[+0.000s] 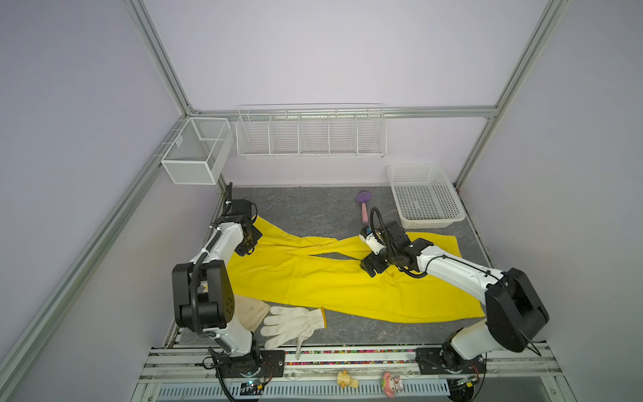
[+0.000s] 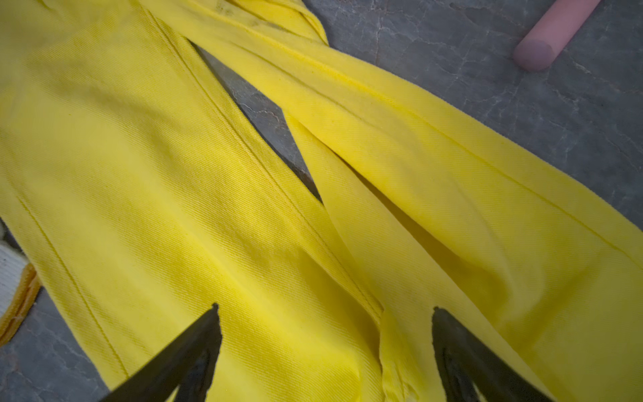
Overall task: Fold and stack the trousers
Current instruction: Flatten out the trousers at the center of the table.
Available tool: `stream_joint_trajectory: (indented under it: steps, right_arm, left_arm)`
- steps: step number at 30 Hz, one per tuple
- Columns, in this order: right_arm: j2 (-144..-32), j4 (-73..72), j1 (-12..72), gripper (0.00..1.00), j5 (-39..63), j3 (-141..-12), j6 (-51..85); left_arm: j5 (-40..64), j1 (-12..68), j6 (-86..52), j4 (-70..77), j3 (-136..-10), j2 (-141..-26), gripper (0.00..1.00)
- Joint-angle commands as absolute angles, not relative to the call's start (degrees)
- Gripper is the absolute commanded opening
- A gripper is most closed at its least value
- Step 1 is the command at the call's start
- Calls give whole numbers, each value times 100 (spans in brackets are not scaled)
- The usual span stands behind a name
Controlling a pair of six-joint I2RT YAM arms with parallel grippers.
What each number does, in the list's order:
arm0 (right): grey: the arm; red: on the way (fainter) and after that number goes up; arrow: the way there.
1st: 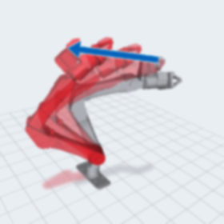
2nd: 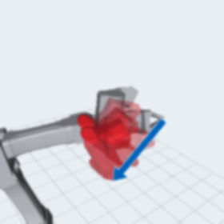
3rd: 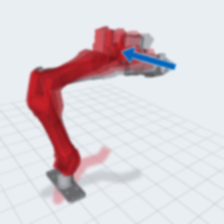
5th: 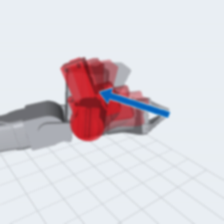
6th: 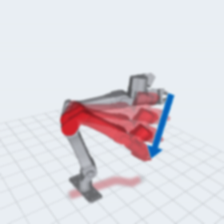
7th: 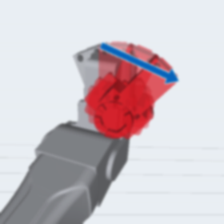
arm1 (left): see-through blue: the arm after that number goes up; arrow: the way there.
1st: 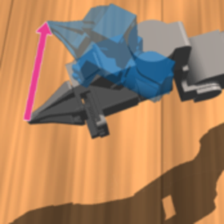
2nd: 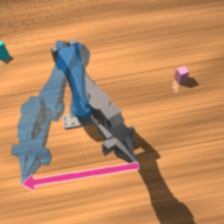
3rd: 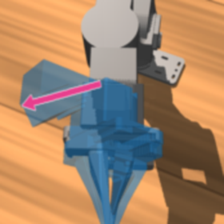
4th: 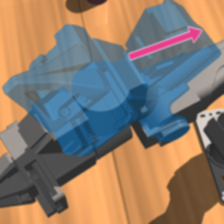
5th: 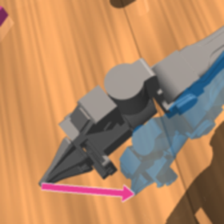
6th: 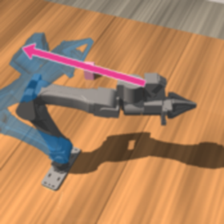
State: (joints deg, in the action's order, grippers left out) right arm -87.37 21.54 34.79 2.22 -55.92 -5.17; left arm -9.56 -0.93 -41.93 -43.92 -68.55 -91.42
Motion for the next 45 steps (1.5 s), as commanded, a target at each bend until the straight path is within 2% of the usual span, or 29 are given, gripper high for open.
stream_joint_trajectory:
  steps: [1,7,10,16,25,31,39,45]
  right_arm:
    - [-8629,2104,3445,95,263,-5669,-616]
    - [-8668,2038,3439,95,333,-5678,-634]
    - [-8659,2021,3444,95,361,-5669,-624]
    - [-8659,1970,3460,95,358,-5678,-607]
    - [-8790,1951,3457,95,233,-5778,-615]
    - [-9057,1990,3432,95,-28,-5974,-615]
    - [-9648,1916,3228,94,-86,-6433,-455]
    - [-10433,2029,3013,88,-234,-7017,-106]
  left_arm:
    - [-1428,18,-4423,-5244,-6730,-8406,0]
    - [-1435,246,-4557,-5561,-6821,-7401,0]
    - [-1500,245,-4547,-5306,-6894,-7433,0]
    - [-1559,238,-4258,-4799,-7626,-8637,0]
    - [-2084,238,-4318,-4802,-9188,-10552,0]
    - [-2701,285,-4103,-4749,-9729,-11240,0]
    - [-2670,368,-3596,-5107,-10904,-12461,0]
    - [-2755,385,-3360,-5271,-11581,-13033,2]
